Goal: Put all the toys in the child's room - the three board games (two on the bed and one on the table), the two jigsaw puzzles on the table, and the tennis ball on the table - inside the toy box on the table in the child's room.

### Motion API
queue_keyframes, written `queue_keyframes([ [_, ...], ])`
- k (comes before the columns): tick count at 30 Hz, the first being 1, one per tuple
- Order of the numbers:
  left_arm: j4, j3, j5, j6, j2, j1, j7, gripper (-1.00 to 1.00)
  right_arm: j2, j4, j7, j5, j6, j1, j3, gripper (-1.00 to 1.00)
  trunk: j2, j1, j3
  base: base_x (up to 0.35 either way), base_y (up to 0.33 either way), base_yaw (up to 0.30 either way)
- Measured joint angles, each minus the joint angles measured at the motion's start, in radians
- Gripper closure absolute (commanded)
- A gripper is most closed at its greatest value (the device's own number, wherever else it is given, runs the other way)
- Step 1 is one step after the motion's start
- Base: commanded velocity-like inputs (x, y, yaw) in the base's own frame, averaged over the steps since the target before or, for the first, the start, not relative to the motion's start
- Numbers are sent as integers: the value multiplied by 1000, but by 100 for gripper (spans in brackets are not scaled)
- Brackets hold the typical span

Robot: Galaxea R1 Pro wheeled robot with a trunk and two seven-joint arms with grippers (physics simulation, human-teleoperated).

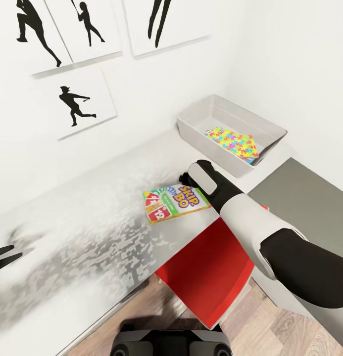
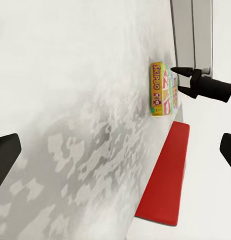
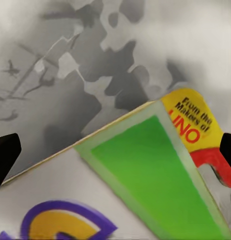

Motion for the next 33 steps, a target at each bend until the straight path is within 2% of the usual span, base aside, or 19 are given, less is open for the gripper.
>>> queue_keyframes([
  [11,-10,0,0,0,-2,0,0,-100,0,0,0,0,21,-1,-11,-100,0,0,0,-23,2,0],
  [17,-11,0,1,0,-3,0,0,-100,0,0,-1,6,56,-1,-13,-100,0,0,0,-27,3,0],
  [33,-11,0,1,0,-5,0,0,-100,0,0,-4,10,77,-1,-12,-100,0,0,0,-27,17,0],
])
